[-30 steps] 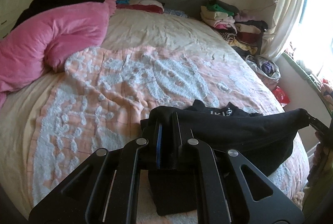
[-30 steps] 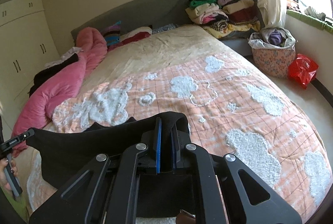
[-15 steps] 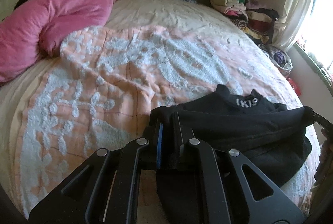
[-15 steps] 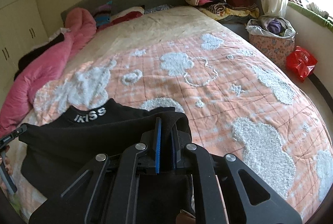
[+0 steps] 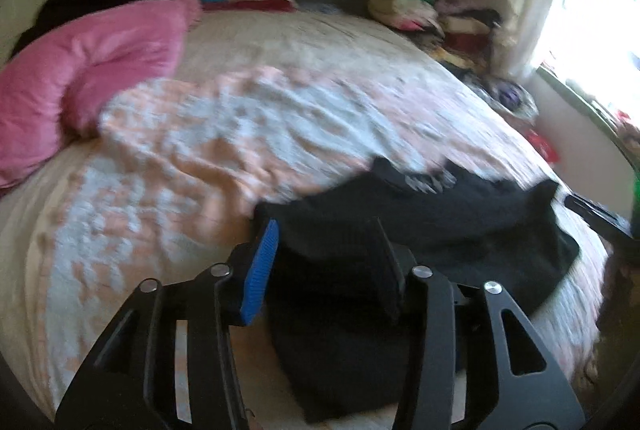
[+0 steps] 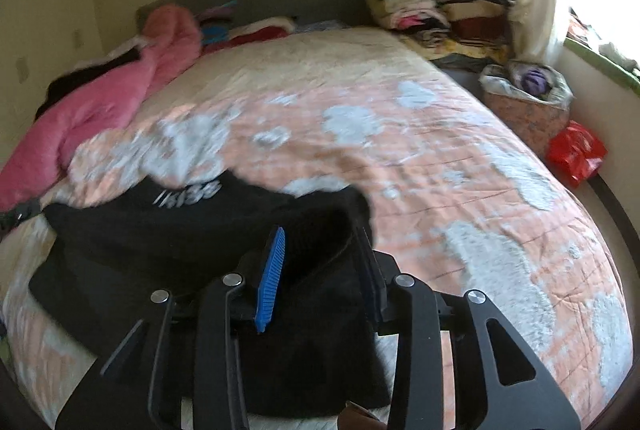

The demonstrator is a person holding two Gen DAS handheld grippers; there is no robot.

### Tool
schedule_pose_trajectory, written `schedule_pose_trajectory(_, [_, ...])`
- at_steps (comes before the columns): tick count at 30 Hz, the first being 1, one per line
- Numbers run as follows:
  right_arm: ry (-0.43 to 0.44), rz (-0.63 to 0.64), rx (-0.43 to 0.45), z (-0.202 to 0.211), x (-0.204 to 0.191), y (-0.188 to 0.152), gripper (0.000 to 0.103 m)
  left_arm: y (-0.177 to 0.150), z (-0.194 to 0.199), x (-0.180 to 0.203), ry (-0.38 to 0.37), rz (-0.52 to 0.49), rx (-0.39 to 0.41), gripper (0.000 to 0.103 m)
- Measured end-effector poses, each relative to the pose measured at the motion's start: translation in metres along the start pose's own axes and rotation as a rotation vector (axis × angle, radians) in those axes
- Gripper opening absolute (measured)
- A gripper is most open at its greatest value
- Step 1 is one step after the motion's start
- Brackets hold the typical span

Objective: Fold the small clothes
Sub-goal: 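Lay the hem over the collar and open both grippers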

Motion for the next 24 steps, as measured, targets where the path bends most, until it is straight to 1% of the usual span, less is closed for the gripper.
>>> schedule_pose_trajectory(1, [0.022,0.021,-0.016,0.001,-0.008,-0.005,0.031,-0.009,-0.002,0.010,-0.028,-0.014,-0.034,0.025])
schedule_pose_trajectory(2, [0.041,0.040,-0.032,0.001,-0.015,-0.009,0.030,-0.016,-0.004,0.016,-0.044,-0.024,-0.057,0.018])
schedule_pose_trajectory(3, [0.058,0.061,-0.055,0.001,-0.022,-0.016,0.030,-0.024,-0.008,0.023,-0.056,-0.045,-0.085,0.014])
schedule_pose_trajectory(5, [0.073,0.089,-0.093,-0.003,-0.033,-0.027,0.029,-0.039,-0.018,0.029,-0.051,-0.080,-0.127,0.013])
schedule_pose_trajectory(7, [0.064,0.126,-0.132,-0.010,-0.039,-0.038,0.028,-0.046,-0.026,0.028,-0.036,-0.084,-0.143,0.013])
schedule_pose_trajectory(9, [0.023,0.165,-0.169,-0.020,-0.039,-0.048,0.027,-0.051,-0.034,0.023,-0.005,-0.094,-0.143,0.014])
schedule_pose_trajectory(11, [0.009,0.177,-0.201,-0.032,-0.039,-0.057,0.026,-0.051,-0.038,0.020,0.018,-0.097,-0.135,0.014])
schedule_pose_trajectory(13, [0.002,0.173,-0.209,-0.044,-0.038,-0.058,0.026,-0.045,-0.044,0.014,0.036,-0.087,-0.122,0.014])
schedule_pose_trajectory(15, [-0.001,0.159,-0.206,-0.053,-0.038,-0.054,0.026,-0.039,-0.050,0.009,0.053,-0.081,-0.108,0.014])
schedule_pose_trajectory(20, [0.004,0.120,-0.193,-0.076,-0.039,-0.036,0.026,-0.027,-0.065,0.001,0.069,-0.060,-0.092,0.014])
schedule_pose_trajectory(24, [-0.018,0.076,-0.137,-0.089,-0.028,-0.006,0.026,-0.010,-0.068,-0.017,0.098,-0.023,-0.051,0.014])
Point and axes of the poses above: each gripper's, at about its wrist camera, not at the fingertips, and z roughly against the way its jaws point, x to its right, y to its top, the point moved 9 cm from there along -z, roughly the way its jaws point, and after that the axes turned 14 degrees about x, right-handed, at the moved point
